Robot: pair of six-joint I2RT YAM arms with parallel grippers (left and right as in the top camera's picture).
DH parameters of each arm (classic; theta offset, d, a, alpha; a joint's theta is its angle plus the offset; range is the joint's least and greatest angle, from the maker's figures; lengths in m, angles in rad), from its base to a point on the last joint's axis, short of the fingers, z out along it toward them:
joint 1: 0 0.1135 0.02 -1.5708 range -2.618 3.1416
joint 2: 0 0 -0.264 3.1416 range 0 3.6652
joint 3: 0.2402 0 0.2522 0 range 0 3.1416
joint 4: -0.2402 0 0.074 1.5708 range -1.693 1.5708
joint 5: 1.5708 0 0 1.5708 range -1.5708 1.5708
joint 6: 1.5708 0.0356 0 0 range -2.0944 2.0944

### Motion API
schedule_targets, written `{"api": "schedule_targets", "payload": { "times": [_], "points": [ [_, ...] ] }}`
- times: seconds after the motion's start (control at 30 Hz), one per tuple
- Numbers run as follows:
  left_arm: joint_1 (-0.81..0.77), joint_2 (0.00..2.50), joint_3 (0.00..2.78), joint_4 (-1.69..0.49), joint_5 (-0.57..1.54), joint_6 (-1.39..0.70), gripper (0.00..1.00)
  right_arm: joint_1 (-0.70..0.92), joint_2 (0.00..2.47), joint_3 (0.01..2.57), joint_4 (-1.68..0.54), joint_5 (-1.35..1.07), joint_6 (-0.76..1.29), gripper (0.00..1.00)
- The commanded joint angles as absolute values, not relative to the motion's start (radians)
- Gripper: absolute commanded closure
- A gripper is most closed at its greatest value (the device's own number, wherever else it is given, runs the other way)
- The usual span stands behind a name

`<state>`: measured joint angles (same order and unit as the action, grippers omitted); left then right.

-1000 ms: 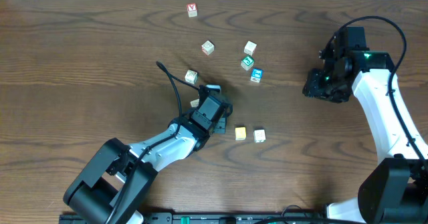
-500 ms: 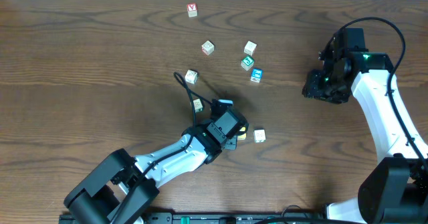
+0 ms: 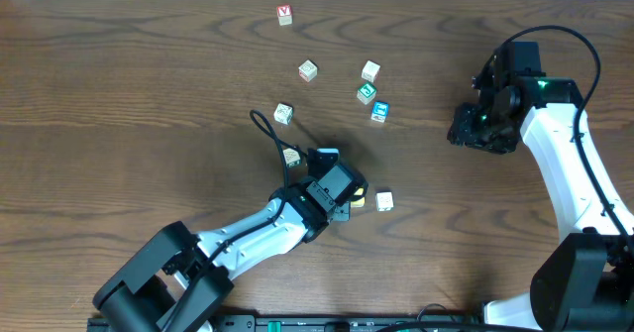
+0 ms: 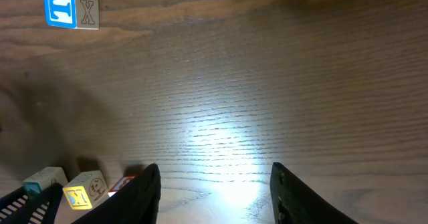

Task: Lift 3 blocks
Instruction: 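Carry the green block to the left of the yellow block, then release the green block and retract the left gripper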

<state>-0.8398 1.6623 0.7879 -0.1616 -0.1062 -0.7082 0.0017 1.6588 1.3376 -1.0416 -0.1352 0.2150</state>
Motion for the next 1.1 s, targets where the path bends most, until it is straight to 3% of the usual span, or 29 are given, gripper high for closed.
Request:
{"api": "schedule_targets", "payload": {
  "times": [0.0, 0.27, 0.5, 1.07],
  "points": [
    [-0.844, 1.668, 0.784, -0.21, -0.079, -0.728, 0.74, 0.009, 1.637, 1.327, -1.04, -0.141, 0.205, 0.5],
    [-0.844, 1.668, 0.783, -0.231, -0.079, -0.728, 0.49, 0.009, 1.637, 1.327, -1.04, -0.141, 0.205, 0.5],
    [-0.844, 1.668, 0.783, -0.228, -0.08, -0.727, 0.43, 0.009, 1.637, 1.327, -1.04, -0.141, 0.205, 0.5],
    [-0.844, 1.52, 0.783, -0.255, -0.079, -0.727, 0.43, 0.009, 1.637, 1.327, -1.04, -0.141, 0.205, 0.49]
  ]
}}
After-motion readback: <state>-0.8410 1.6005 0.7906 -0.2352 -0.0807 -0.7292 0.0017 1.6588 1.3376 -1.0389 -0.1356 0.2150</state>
